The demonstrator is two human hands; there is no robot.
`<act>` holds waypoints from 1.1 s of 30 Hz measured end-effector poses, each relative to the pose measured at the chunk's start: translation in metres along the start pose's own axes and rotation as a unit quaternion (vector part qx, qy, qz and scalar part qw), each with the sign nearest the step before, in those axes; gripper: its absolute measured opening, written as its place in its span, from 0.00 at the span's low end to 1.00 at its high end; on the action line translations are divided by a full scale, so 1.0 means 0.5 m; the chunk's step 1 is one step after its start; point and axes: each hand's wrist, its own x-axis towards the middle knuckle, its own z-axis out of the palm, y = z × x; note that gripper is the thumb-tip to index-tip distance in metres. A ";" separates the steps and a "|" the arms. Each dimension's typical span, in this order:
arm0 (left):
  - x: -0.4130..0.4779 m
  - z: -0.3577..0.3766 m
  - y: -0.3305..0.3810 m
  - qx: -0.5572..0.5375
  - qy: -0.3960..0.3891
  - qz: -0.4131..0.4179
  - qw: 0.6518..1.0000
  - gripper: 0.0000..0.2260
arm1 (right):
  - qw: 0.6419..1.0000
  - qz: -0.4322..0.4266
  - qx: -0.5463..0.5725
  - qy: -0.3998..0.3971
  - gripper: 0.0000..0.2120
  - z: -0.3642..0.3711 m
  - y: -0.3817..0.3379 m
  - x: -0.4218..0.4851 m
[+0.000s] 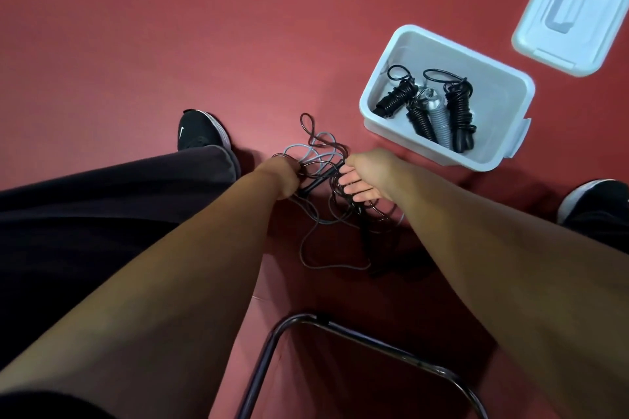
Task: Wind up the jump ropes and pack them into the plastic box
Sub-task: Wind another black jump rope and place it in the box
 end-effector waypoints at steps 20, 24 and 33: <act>-0.069 -0.101 0.072 -0.274 0.129 0.061 0.951 0.11 | 0.986 -0.122 -0.097 0.057 0.21 -0.045 -0.002 -0.059; -0.143 -0.187 0.132 -0.325 0.166 0.118 0.923 0.08 | 0.969 -0.205 -0.099 0.095 0.21 -0.049 -0.011 -0.127; -0.387 -0.392 0.289 -0.335 0.251 0.246 0.874 0.13 | 0.918 -0.377 -0.021 0.119 0.25 -0.095 -0.070 -0.416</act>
